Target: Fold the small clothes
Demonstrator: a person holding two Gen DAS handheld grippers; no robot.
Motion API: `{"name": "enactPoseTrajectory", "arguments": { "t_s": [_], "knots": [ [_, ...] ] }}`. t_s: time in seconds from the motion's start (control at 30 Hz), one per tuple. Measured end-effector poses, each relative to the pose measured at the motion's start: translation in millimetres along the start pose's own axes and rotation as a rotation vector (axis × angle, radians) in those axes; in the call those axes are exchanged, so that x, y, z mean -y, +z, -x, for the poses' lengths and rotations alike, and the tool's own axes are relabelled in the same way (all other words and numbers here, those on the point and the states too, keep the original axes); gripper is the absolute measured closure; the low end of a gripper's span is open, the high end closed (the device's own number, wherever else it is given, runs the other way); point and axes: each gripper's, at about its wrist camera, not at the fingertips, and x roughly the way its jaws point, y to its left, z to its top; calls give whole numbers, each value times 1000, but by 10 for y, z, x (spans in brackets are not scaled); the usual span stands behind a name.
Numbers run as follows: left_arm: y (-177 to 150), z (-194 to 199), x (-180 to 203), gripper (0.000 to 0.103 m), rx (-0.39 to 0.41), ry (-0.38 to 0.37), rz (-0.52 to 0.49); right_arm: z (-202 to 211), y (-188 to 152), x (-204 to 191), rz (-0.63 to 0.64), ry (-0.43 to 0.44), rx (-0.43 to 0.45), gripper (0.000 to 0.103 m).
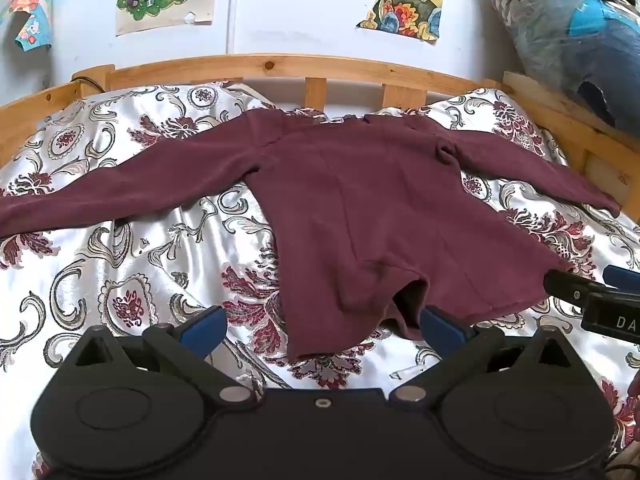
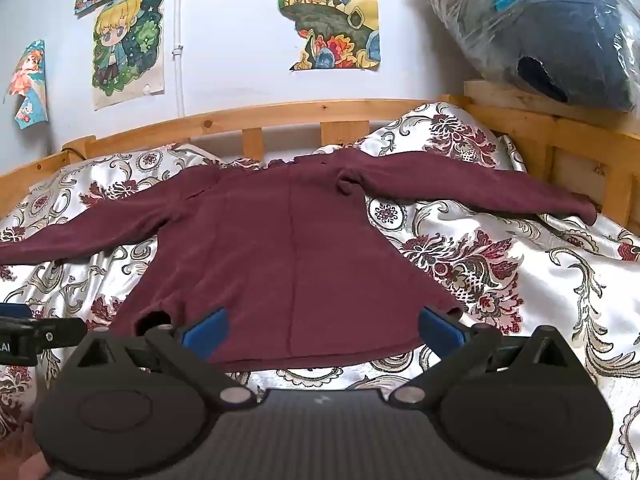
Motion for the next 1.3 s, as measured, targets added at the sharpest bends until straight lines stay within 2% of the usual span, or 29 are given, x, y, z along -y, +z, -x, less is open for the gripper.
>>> {"name": "enactPoseTrajectory", "arguments": {
  "t_s": [1.3],
  "knots": [
    [0, -1, 15, 1, -2, 0, -2, -9, -10, 0, -8, 5, -5, 0]
  ]
}}
